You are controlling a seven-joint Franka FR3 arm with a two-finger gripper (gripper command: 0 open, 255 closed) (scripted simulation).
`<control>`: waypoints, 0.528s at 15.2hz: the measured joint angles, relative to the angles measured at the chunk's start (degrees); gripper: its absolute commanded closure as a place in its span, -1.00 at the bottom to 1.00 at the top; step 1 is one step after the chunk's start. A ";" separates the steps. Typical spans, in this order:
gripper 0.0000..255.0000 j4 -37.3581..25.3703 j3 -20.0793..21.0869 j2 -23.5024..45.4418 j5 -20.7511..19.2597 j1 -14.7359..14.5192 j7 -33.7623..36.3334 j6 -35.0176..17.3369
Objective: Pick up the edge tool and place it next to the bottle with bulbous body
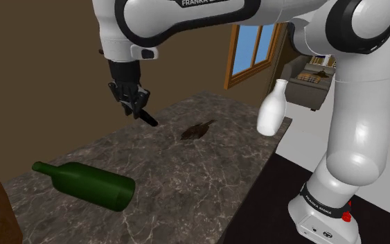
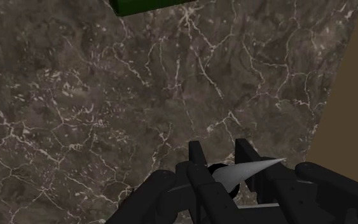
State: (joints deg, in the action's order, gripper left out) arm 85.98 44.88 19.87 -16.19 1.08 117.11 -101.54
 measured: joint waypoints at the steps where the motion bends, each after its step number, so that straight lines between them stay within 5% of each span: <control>1: 1.00 -0.96 -0.03 0.21 -0.09 -0.17 -0.11 0.77; 8: 1.00 -7.53 0.04 1.03 -0.48 -1.66 -0.34 6.56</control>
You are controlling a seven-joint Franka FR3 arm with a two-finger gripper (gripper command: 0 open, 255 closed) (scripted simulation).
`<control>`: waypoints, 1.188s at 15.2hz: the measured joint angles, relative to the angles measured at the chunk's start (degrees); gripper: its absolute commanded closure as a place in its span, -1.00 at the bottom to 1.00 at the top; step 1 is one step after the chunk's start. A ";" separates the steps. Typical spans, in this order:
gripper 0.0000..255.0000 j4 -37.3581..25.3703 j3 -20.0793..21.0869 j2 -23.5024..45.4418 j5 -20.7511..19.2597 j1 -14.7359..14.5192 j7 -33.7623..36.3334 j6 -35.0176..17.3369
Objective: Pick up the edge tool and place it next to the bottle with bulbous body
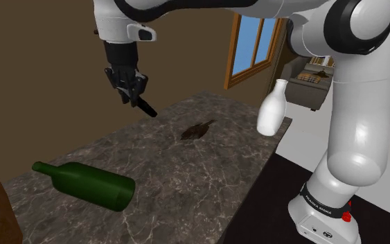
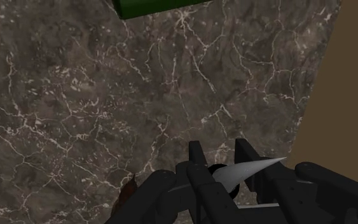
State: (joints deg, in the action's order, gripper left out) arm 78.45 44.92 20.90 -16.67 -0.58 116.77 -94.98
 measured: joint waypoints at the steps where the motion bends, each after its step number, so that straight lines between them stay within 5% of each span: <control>1: 1.00 -0.87 0.00 0.06 -0.02 -0.11 -0.15 0.80; 17: 1.00 -22.64 -0.93 6.11 -4.34 -8.06 -0.27 16.77; 18: 1.00 -21.53 -0.76 5.12 -3.70 -6.88 -0.83 16.56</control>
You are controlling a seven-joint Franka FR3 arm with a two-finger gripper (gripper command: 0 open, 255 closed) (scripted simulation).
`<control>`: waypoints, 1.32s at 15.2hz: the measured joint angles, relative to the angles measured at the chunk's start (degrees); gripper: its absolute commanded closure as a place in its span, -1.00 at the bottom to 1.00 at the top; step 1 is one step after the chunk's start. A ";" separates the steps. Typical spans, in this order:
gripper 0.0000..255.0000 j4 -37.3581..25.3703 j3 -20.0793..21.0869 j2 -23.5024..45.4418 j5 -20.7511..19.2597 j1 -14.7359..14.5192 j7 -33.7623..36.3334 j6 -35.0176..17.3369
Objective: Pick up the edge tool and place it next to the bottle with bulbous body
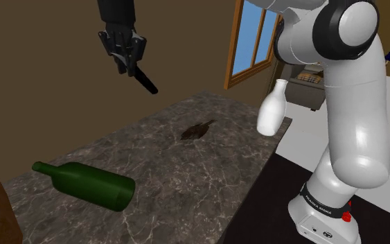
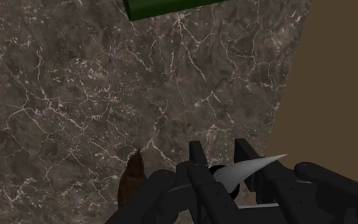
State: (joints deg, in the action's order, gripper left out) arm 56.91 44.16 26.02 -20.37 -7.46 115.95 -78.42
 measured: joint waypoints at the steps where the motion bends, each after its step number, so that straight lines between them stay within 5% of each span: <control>1: 1.00 2.23 0.37 -2.00 1.31 2.16 -0.90 -0.47; 6: 1.00 19.92 1.11 -16.30 11.52 15.61 -8.07 -7.13; 10: 1.00 30.27 -1.98 -26.97 19.40 22.48 -16.61 -10.05; 13: 1.00 37.30 -5.72 -34.38 24.21 25.01 -22.90 -11.38; 20: 1.00 46.82 -15.24 -45.00 28.63 27.67 -35.85 -10.98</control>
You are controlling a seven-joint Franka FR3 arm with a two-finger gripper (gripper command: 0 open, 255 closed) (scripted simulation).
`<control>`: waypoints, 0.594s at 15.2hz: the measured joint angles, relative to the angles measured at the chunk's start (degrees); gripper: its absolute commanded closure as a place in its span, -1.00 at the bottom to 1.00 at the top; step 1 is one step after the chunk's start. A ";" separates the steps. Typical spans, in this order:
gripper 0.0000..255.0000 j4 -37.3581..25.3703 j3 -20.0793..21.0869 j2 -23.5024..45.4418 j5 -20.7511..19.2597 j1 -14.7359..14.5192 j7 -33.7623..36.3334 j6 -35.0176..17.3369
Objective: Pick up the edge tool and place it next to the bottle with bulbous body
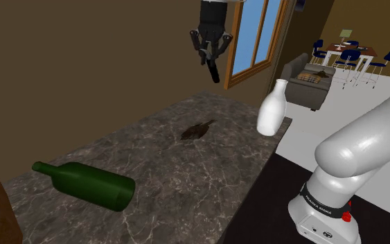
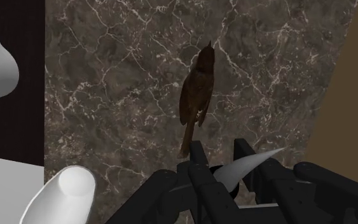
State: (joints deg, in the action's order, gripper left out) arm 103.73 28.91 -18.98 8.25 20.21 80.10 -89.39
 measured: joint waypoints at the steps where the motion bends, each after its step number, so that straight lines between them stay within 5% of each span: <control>1: 1.00 1.38 -1.22 -1.34 0.31 0.19 -1.55 -0.02; 9: 1.00 9.48 -11.21 -8.48 -0.32 2.47 -14.24 -0.03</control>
State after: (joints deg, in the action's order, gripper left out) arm 113.21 17.71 -27.46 7.94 22.67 65.86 -89.42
